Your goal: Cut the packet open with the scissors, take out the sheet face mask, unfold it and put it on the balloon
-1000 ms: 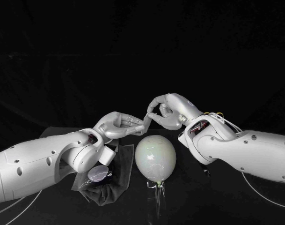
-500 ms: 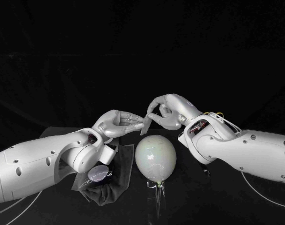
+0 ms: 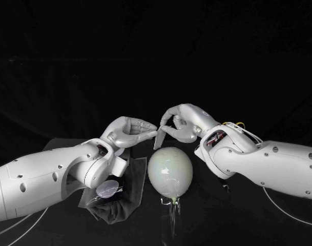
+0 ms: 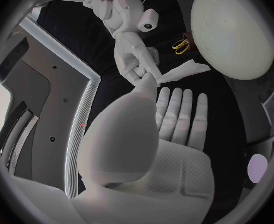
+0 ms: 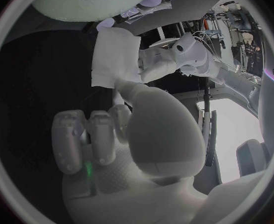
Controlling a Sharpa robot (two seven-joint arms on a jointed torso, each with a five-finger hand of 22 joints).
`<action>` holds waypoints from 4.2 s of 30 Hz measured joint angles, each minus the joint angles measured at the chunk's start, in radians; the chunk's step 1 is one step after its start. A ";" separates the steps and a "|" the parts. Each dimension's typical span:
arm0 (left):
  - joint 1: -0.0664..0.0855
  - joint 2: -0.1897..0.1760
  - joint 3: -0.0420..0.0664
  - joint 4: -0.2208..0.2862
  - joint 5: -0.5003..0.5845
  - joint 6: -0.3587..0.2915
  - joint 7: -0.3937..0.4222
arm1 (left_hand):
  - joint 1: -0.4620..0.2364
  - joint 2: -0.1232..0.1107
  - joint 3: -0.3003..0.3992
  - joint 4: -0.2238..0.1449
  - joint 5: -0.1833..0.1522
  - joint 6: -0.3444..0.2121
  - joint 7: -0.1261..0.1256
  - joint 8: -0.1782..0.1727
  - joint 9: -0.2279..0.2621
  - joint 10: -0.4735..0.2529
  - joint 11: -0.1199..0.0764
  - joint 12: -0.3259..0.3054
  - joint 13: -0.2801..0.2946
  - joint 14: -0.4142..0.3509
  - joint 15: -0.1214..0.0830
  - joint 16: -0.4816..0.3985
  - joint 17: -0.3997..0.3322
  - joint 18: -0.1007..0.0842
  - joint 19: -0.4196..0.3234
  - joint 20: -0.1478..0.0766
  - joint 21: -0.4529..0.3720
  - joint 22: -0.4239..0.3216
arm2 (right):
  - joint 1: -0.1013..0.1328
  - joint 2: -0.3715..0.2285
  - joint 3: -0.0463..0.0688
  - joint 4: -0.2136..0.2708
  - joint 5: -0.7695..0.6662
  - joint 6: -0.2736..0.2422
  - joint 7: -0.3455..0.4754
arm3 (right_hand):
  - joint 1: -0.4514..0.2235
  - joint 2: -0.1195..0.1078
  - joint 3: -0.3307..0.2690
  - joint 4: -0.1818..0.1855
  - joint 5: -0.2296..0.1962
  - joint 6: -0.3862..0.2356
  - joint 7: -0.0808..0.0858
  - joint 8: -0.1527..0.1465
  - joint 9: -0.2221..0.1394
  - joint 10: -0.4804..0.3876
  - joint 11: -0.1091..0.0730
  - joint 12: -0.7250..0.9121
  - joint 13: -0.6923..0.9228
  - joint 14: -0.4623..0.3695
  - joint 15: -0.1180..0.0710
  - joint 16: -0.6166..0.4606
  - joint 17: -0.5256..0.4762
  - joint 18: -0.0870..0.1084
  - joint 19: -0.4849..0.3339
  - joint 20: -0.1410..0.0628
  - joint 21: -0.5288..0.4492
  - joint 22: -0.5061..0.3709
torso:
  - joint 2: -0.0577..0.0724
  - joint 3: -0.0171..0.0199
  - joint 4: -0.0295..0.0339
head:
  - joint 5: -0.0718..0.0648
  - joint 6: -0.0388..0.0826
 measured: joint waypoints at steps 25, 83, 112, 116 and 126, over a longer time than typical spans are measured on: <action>0.000 0.004 0.000 0.008 -0.126 -0.017 -0.076 | -0.073 -0.011 -0.079 0.007 0.000 0.020 -0.013 0.022 0.002 0.027 -0.012 0.020 -0.001 0.018 -0.010 0.020 0.013 0.012 0.007 0.004 0.001 -0.003 | 0.000 0.000 0.000 0.000 -0.012 0.011 -0.018 | -0.002 -0.002 -0.001 0.000 -0.003 0.002 0.002 0.000 0.000 -0.001 0.000 0.000 0.000 0.000 0.000 -0.003 -0.001 0.000 -0.001 0.001 -0.003 0.000 | 0.000 0.0000 0.0000 | -0.002 0.000; 0.000 -0.013 0.000 -0.002 0.010 0.060 -0.068 | -0.135 -0.076 0.424 -0.017 0.003 -0.075 -0.005 0.056 0.043 0.072 -0.001 -0.048 -0.010 0.047 -0.003 -0.025 0.028 0.040 0.010 0.004 -0.003 -0.008 | 0.000 -0.015 0.000 0.011 0.003 0.002 0.013 | -0.002 -0.002 0.001 -0.004 -0.005 0.000 0.000 0.006 0.001 0.001 0.000 0.000 0.001 0.000 0.000 -0.001 0.000 0.000 0.000 0.000 -0.002 0.000 | 0.000 0.0000 0.0002 | -0.002 -0.004; 0.000 -0.001 0.000 -0.001 0.016 0.074 -0.076 | -0.142 -0.065 0.324 -0.052 0.003 -0.031 -0.001 0.048 0.033 0.074 -0.013 -0.026 -0.002 0.063 -0.016 -0.023 0.045 0.024 0.032 0.001 -0.001 -0.002 | 0.000 -0.008 0.000 0.021 -0.006 0.010 0.000 | -0.003 -0.003 0.005 -0.005 0.000 0.000 0.004 0.006 0.001 0.001 -0.001 0.000 0.000 0.000 0.000 -0.001 0.000 0.000 -0.001 0.001 0.000 0.000 | 0.000 0.0004 -0.0005 | -0.004 -0.006; 0.000 0.001 0.000 -0.002 0.020 0.074 -0.079 | -0.100 -0.023 0.375 -0.073 0.003 -0.003 -0.015 0.064 0.034 0.106 -0.026 -0.016 -0.002 0.093 -0.027 -0.009 0.055 0.041 0.063 -0.001 0.015 0.003 | 0.000 -0.009 0.000 0.026 -0.007 0.010 0.000 | -0.003 -0.003 0.005 -0.005 -0.001 0.000 0.004 0.006 0.001 0.001 -0.001 0.000 0.001 0.000 0.000 -0.001 0.000 0.000 -0.001 0.001 0.000 0.000 | 0.000 0.0004 -0.0006 | -0.004 -0.006; 0.000 0.002 0.000 -0.003 0.025 0.076 -0.085 | -0.077 0.027 0.461 -0.140 0.000 0.056 -0.049 0.122 0.056 0.208 -0.067 0.009 0.001 0.181 -0.069 0.026 0.084 0.080 0.131 -0.012 0.061 0.018 | 0.000 -0.010 0.000 0.027 -0.008 0.013 -0.002 | -0.004 -0.004 0.005 -0.005 -0.003 0.000 0.003 0.006 0.001 0.000 0.000 0.000 0.000 0.000 0.000 -0.003 0.000 0.000 -0.001 0.001 0.000 0.000 | 0.000 0.0004 -0.0002 | -0.003 -0.006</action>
